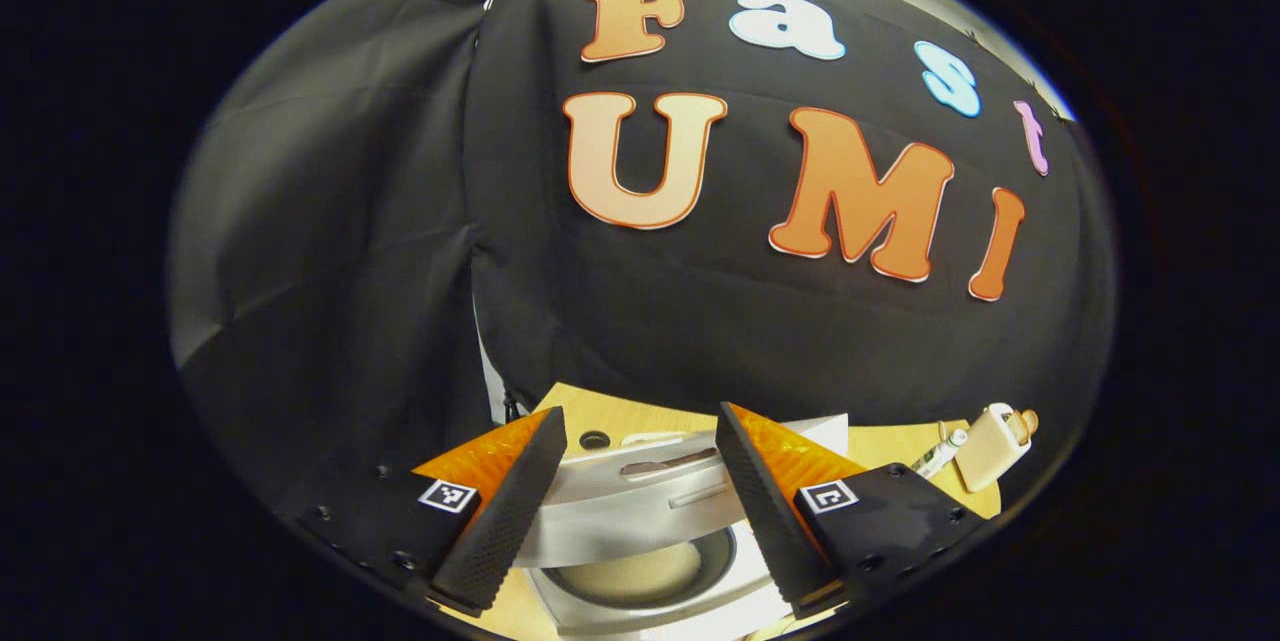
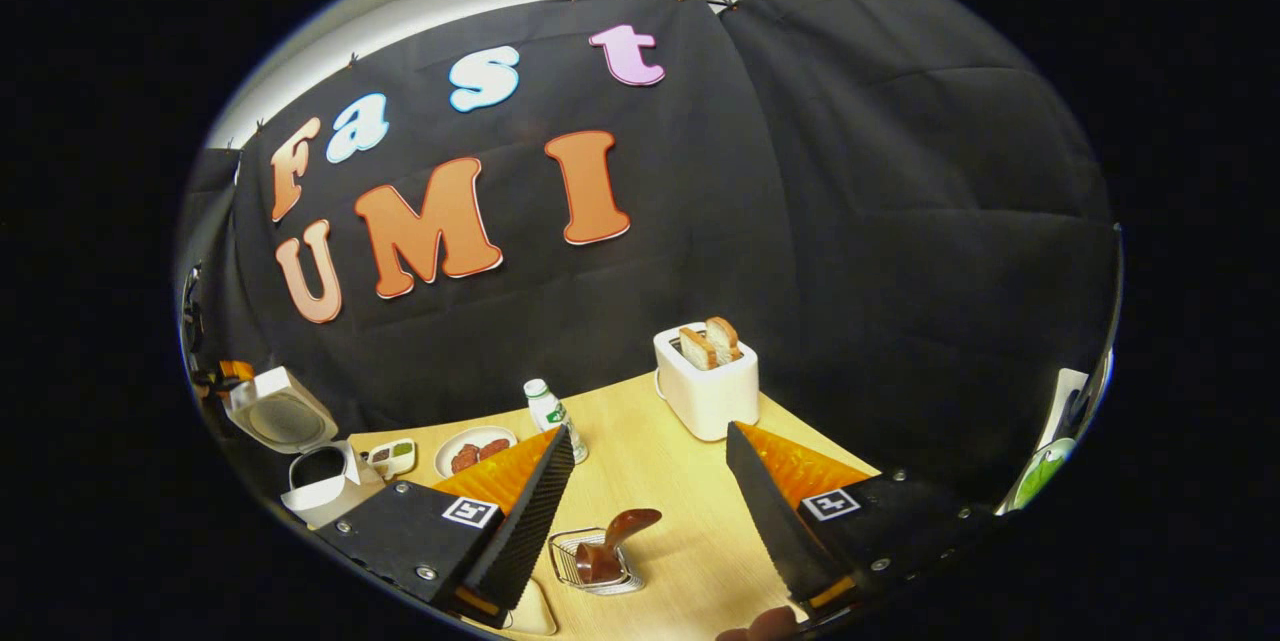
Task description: Close the left gripper, press the button to open the rice cooker; take a wooden spoon from the chopstick holder with the right hand, scoop a spoonful of rice and pour it into the rice cooker, then put the wooden spoon back into the chopstick holder.
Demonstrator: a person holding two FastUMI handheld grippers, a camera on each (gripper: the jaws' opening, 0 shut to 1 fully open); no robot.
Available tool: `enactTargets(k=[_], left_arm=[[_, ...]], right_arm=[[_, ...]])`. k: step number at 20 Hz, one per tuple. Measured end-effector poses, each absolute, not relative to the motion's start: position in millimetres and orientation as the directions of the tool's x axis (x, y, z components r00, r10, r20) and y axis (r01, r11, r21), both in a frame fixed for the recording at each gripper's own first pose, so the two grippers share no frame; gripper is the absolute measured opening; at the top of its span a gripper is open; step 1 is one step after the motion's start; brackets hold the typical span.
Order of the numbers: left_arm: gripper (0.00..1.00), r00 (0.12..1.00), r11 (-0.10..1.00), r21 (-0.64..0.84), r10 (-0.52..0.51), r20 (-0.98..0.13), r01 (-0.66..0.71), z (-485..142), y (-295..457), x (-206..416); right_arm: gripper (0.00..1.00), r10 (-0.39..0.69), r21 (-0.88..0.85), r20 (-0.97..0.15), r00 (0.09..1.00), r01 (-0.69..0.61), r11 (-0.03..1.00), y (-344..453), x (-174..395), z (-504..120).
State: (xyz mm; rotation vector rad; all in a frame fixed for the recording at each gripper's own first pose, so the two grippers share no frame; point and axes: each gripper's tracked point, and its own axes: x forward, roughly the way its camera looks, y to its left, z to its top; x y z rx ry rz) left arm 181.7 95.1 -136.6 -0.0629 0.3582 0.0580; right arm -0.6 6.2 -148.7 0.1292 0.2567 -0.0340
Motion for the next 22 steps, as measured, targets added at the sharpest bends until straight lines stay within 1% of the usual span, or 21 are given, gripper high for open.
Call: enactTargets(k=[3,4,7,9,12,16,17,18,20,21,22], left_arm=[[1.00,0.902,0.993,-0.096,0.018,-0.432,-0.066,-197,75,146],[1.00,0.905,0.993,-0.088,0.030,-0.425,-0.074,-208,74,139],[1.00,0.902,0.996,0.015,0.088,-0.423,-0.090,-244,69,129],[1.00,0.902,0.988,0.015,0.147,-0.405,-0.154,-254,71,128],[1.00,0.900,0.981,0.066,0.196,-0.389,-0.185,-276,69,123],[1.00,0.903,0.980,0.036,0.197,-0.383,-0.198,-289,69,120],[1.00,0.901,0.979,0.051,0.201,-0.383,-0.197,-292,68,119],[1.00,0.909,0.978,0.079,0.208,-0.361,-0.193,-292,67,119],[1.00,0.918,0.975,0.075,0.222,-0.328,-0.209,-287,67,122],[1.00,0.922,0.976,0.064,0.220,-0.319,-0.210,-284,66,121],[1.00,0.918,0.977,0.062,0.213,-0.335,-0.204,-284,65,119]], right_arm=[[0.95,0.035,0.121,-0.262,0.964,-0.003,0.993,17,6,-150],[0.95,0.049,0.116,-0.268,0.962,-0.019,0.993,17,7,-151],[0.95,0.073,0.104,-0.296,0.952,-0.044,0.994,16,11,-159],[0.95,0.084,0.111,-0.321,0.943,-0.050,0.993,15,13,-167],[0.95,0.101,0.129,-0.350,0.931,-0.059,0.990,12,14,-177],[0.95,0.116,0.129,-0.367,0.923,-0.073,0.989,13,19,-183],[0.95,0.119,0.125,-0.370,0.921,-0.078,0.989,14,19,-183],[0.95,0.122,0.120,-0.371,0.921,-0.083,0.989,14,20,-183],[0.95,0.133,0.114,-0.369,0.920,-0.097,0.989,18,20,-181],[0.95,0.141,0.113,-0.366,0.920,-0.107,0.988,21,19,-179],[0.95,0.143,0.108,-0.363,0.921,-0.111,0.988,22,17,-178]])
